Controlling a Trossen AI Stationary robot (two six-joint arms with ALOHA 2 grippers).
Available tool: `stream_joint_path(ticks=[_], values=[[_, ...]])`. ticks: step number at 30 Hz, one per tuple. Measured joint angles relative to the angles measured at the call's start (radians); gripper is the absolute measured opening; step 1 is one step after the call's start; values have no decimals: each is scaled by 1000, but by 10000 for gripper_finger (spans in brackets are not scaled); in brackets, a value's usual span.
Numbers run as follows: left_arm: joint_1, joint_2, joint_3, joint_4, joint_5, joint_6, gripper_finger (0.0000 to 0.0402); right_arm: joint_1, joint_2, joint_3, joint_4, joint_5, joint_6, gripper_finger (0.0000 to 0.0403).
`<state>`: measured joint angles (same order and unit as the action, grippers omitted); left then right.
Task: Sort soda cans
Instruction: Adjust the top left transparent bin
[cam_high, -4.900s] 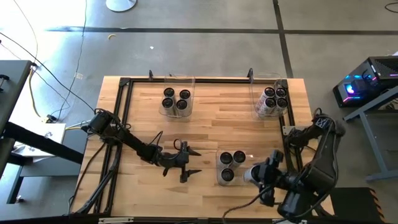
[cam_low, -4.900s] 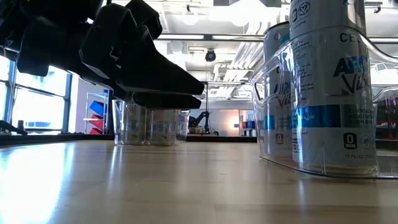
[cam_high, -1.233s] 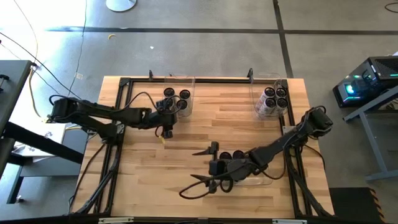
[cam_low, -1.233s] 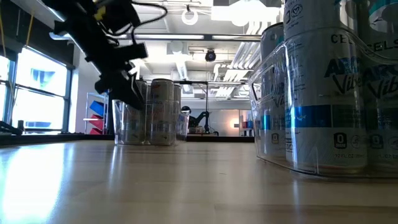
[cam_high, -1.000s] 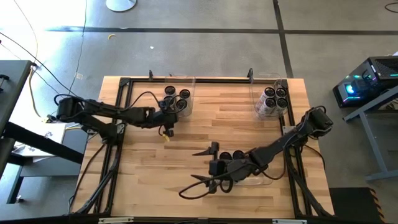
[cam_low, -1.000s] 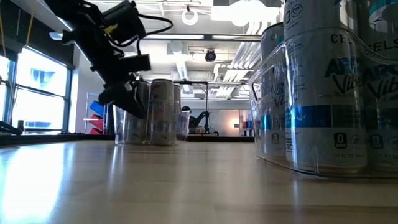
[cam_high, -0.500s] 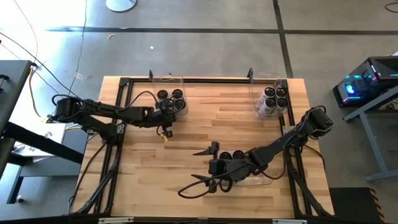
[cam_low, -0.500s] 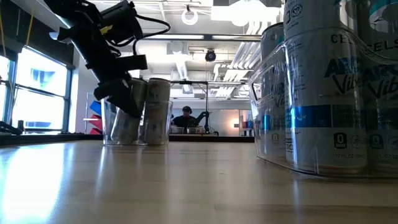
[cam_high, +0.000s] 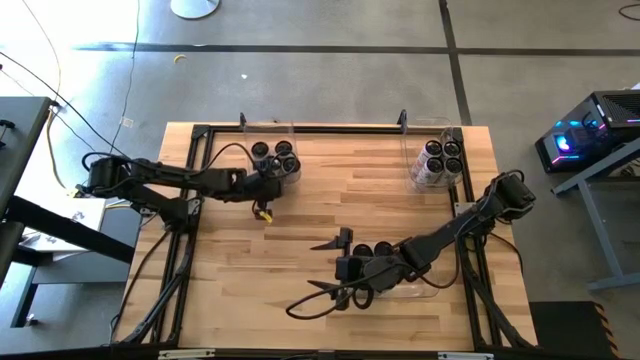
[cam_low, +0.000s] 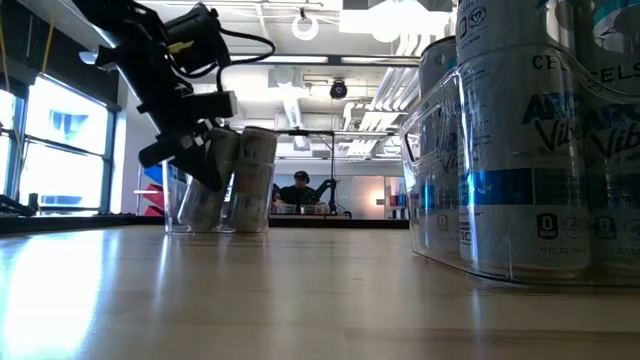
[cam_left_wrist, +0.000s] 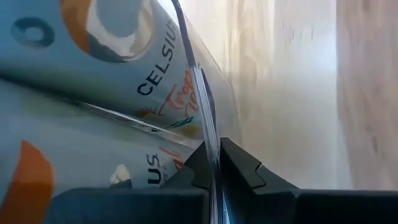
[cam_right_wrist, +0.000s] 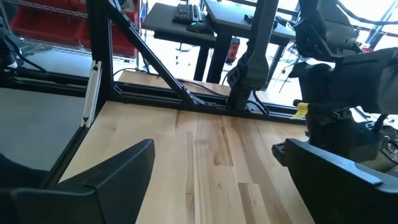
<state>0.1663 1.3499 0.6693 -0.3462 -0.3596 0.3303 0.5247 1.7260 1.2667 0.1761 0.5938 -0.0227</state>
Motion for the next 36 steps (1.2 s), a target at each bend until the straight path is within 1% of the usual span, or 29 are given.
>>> stream_joint_path(ticks=[9,13,18,22,26,32,36], values=[[50,0,0,-7,6,122,14,0,0,0,-25,0,44,353],[60,0,0,-44,7,131,35,0,0,0,-30,0,49,353],[62,1,-2,-84,-9,136,78,0,0,0,-30,0,49,353],[65,7,-10,-117,-9,111,114,0,0,0,-30,0,49,353],[64,5,-6,-123,1,50,138,0,0,0,-29,0,49,353],[43,-20,-5,-126,5,-38,153,0,0,0,-19,0,45,353],[18,-75,-5,-125,7,-68,154,0,1,0,-19,1,45,353]])
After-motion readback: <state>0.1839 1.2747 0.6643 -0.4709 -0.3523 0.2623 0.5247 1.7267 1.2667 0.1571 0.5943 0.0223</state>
